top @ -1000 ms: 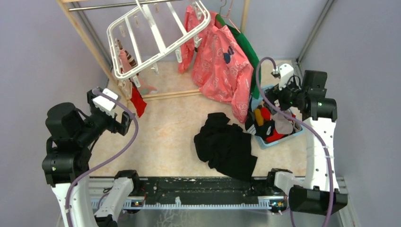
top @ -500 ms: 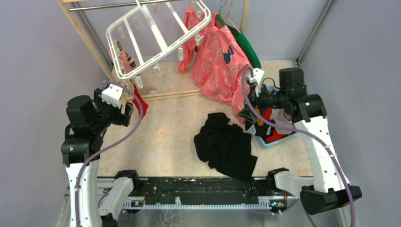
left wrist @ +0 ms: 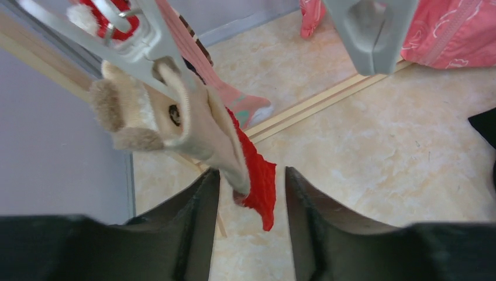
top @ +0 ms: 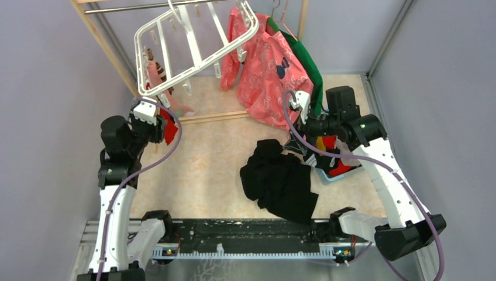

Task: Remove the socks clipped to the hanger
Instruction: Remove the sock from the hanger.

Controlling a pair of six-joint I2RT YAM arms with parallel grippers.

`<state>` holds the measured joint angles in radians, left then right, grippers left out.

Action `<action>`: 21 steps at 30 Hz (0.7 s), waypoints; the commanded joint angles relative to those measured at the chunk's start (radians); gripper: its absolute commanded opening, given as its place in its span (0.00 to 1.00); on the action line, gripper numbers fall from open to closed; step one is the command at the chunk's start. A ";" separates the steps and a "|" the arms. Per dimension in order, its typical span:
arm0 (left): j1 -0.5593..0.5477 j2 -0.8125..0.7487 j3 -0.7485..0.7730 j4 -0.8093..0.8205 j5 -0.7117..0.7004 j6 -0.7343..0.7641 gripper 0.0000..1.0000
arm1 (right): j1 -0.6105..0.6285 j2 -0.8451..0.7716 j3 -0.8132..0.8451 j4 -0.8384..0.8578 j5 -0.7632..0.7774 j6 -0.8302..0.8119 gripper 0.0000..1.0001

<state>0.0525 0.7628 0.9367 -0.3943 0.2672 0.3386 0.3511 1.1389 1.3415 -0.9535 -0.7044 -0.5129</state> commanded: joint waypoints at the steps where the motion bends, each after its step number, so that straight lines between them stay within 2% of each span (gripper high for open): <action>1: 0.004 0.018 -0.051 0.201 -0.017 -0.002 0.44 | 0.018 -0.013 -0.007 0.050 -0.005 0.004 0.76; 10: 0.005 0.003 -0.046 0.143 0.207 -0.055 0.02 | 0.032 -0.014 -0.026 0.139 -0.010 0.049 0.75; 18: 0.005 -0.013 0.016 0.055 0.466 -0.130 0.00 | 0.037 0.017 -0.038 0.306 -0.080 0.149 0.77; 21: 0.004 -0.016 0.029 0.047 0.551 -0.178 0.00 | 0.036 0.024 -0.053 0.391 -0.086 0.233 0.79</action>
<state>0.0525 0.7631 0.9211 -0.3191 0.6392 0.2359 0.3779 1.1530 1.2968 -0.7265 -0.7460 -0.3874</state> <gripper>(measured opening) 0.011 0.776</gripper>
